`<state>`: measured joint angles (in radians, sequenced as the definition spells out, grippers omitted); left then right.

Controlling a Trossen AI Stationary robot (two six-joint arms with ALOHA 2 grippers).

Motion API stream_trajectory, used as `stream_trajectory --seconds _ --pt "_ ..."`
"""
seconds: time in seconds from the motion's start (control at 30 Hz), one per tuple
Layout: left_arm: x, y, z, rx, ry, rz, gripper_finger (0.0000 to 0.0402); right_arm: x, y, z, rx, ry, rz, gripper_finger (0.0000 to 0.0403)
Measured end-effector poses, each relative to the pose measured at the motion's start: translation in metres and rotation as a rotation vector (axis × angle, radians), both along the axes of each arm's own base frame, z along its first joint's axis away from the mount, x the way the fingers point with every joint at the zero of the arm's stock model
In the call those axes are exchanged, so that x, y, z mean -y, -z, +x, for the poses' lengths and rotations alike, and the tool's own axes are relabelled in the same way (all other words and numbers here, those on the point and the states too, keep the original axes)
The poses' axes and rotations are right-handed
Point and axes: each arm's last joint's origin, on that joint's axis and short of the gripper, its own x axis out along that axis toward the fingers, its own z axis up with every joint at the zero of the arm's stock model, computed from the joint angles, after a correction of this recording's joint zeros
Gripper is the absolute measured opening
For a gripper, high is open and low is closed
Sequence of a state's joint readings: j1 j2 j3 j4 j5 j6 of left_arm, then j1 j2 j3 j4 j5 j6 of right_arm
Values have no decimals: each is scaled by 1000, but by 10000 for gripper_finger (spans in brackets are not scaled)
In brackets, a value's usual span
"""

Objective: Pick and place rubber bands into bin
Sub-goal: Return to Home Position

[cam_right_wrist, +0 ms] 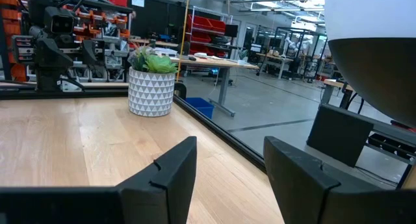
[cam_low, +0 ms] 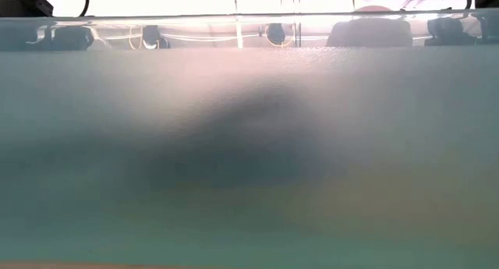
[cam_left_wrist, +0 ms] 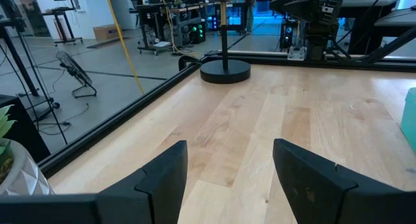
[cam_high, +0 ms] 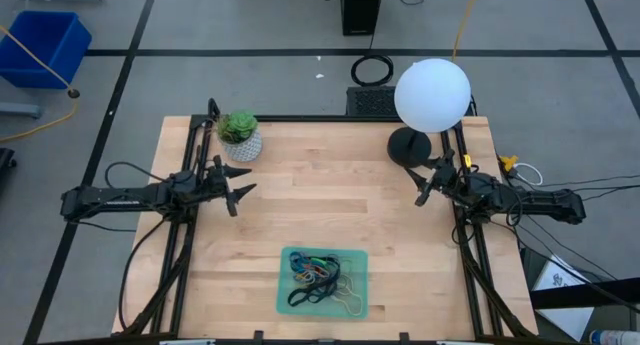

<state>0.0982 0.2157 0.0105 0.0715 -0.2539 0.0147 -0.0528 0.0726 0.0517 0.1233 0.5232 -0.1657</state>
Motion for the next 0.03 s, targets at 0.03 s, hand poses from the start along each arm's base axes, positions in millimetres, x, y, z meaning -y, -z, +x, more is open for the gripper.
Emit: stream_trajectory --seconds 0.03 --pt "0 0 0 0 0 0 234 0 0 0 0 0 0 172"
